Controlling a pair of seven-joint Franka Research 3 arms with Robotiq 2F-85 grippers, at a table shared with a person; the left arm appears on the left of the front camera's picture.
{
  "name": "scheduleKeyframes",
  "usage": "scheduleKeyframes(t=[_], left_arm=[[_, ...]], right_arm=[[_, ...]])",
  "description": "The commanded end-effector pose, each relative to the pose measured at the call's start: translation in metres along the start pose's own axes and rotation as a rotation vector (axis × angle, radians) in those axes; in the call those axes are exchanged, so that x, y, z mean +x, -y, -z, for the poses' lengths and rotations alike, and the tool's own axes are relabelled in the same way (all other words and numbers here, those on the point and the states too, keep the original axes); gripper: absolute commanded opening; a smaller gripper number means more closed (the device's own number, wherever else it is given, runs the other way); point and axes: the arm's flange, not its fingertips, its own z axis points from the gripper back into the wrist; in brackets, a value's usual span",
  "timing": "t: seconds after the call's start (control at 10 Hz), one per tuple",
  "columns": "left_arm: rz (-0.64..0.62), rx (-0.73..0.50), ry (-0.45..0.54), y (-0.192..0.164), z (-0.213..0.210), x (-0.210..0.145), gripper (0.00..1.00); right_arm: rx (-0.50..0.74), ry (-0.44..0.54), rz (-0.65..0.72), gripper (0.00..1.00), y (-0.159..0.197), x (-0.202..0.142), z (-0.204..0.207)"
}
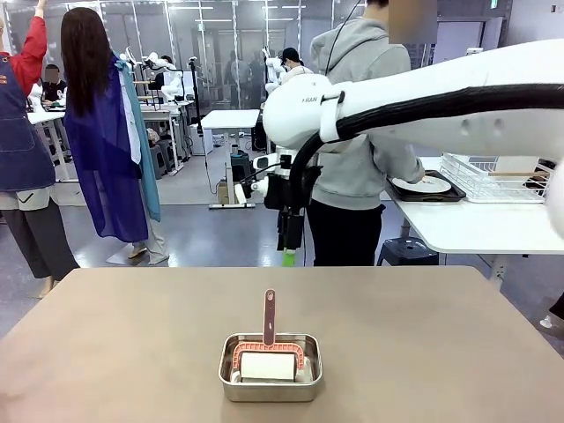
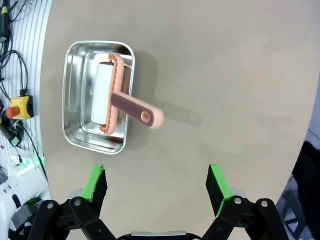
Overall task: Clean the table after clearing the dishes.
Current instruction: When the right (or left) Handle tray is removed, use the right hand (or left hand) to clean the right (or left) side of the table with the Lint Roller.
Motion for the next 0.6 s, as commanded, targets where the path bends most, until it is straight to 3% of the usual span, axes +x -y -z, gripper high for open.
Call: scheduleKeyframes(t=[0.0,0.5], left_arm=[[-0.008,0.006,0.001,0.008,0.001,-0.002,1.0],[-0.008,0.006,0.001,0.008,0.001,-0.002,1.0]], right_arm=[[0.073,-0.016,-0.04,1.0,0.028,0.019,-0.002],[0.317,0.02,0.035,1.0,0.039,0.036,0.045]])
